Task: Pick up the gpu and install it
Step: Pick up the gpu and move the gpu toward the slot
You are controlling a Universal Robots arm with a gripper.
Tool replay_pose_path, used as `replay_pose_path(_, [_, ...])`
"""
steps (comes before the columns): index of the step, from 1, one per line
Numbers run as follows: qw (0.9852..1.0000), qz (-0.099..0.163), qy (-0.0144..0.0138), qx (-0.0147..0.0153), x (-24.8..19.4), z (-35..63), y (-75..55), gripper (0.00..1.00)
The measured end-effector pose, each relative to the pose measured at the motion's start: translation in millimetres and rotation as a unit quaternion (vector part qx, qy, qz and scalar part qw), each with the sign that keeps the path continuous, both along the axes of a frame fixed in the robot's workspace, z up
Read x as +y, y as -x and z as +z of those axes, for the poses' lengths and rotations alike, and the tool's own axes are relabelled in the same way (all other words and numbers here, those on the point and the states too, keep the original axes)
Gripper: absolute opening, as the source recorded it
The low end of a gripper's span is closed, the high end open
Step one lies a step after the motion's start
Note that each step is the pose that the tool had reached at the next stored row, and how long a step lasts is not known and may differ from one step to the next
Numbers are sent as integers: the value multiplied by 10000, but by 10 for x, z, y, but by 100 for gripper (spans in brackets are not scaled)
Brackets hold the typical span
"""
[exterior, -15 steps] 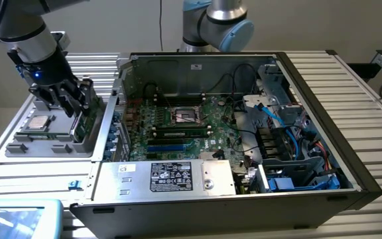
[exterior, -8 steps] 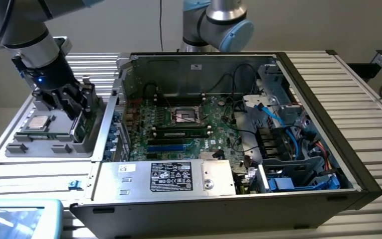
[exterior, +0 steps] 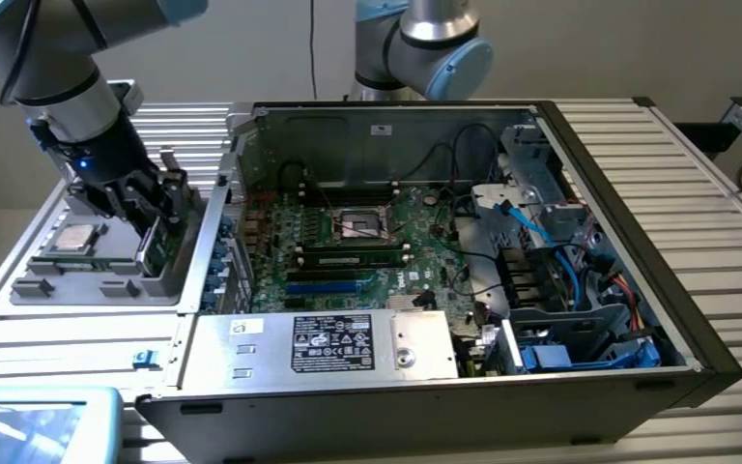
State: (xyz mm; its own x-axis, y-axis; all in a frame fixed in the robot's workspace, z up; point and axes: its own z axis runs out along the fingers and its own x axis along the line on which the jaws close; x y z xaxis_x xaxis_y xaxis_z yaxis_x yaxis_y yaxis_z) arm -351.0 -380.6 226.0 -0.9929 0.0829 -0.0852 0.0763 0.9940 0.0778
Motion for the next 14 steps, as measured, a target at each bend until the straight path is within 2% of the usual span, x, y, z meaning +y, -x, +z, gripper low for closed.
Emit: replay_pose_path(14, [10000,0,19,-1,28,-59,-14,50])
